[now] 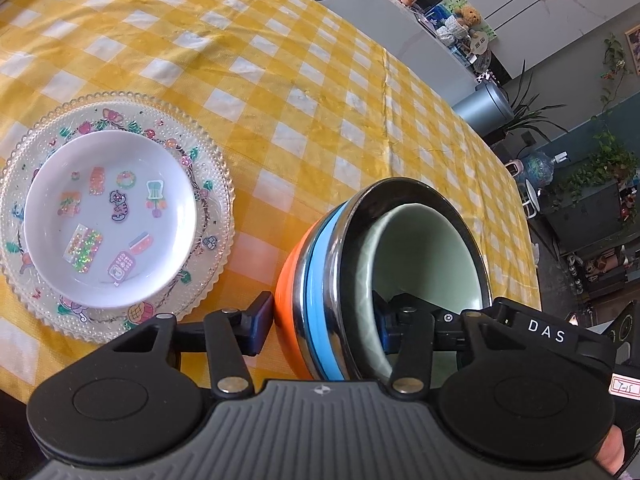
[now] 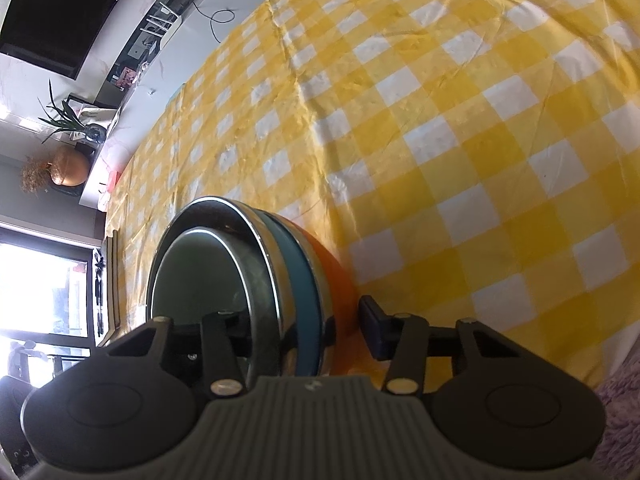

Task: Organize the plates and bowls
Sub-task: 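Lift the nested bowls with both grippers and carry them over the plate stack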

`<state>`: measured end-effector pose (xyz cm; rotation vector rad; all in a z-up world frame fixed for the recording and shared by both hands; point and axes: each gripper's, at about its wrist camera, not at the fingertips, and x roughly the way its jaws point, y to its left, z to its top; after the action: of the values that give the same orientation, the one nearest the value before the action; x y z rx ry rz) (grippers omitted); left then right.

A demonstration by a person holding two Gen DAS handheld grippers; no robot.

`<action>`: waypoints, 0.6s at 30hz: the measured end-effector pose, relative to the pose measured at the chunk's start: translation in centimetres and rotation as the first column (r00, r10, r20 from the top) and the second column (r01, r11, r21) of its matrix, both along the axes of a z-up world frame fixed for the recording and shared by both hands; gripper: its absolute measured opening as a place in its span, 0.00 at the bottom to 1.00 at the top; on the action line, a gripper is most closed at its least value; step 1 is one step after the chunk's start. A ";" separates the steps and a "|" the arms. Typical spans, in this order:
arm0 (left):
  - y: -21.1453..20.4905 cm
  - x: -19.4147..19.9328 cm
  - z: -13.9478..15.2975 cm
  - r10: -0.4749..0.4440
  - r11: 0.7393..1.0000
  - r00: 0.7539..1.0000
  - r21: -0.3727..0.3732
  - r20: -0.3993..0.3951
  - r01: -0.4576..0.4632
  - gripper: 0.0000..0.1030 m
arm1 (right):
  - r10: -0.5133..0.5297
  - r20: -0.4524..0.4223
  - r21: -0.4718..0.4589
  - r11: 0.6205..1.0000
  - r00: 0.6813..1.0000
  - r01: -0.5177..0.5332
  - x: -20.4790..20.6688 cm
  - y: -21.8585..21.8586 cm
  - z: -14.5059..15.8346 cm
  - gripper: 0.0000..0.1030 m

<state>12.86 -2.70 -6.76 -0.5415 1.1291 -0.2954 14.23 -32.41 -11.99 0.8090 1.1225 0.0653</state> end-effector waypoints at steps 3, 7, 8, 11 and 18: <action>-0.1 0.0 0.1 -0.005 1.000 1.000 0.012 0.002 0.005 0.53 | -0.006 0.006 -0.001 1.000 1.000 0.006 -0.1 0.0 -0.1 0.46; -0.1 0.0 0.1 -0.002 1.000 1.000 0.009 -0.003 0.002 0.53 | -0.005 0.013 -0.005 1.000 1.000 0.005 -0.2 0.0 0.0 0.45; -0.1 0.0 0.1 0.000 1.000 1.000 0.010 -0.005 0.000 0.53 | -0.005 0.014 -0.006 1.000 1.000 0.005 -0.2 0.0 0.0 0.45; -0.2 0.0 0.2 0.005 1.000 1.000 0.014 -0.007 -0.005 0.53 | -0.010 0.015 -0.003 1.000 1.000 0.010 -0.2 0.0 0.0 0.45; 0.0 -0.6 0.6 0.016 1.000 1.000 0.023 0.001 -0.016 0.53 | 0.004 0.037 -0.011 1.000 0.999 -0.003 -0.5 0.2 0.3 0.44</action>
<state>12.27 -2.74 -6.11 -0.5300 1.1255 -0.2684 13.77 -32.24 -11.67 0.7929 1.0890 0.0765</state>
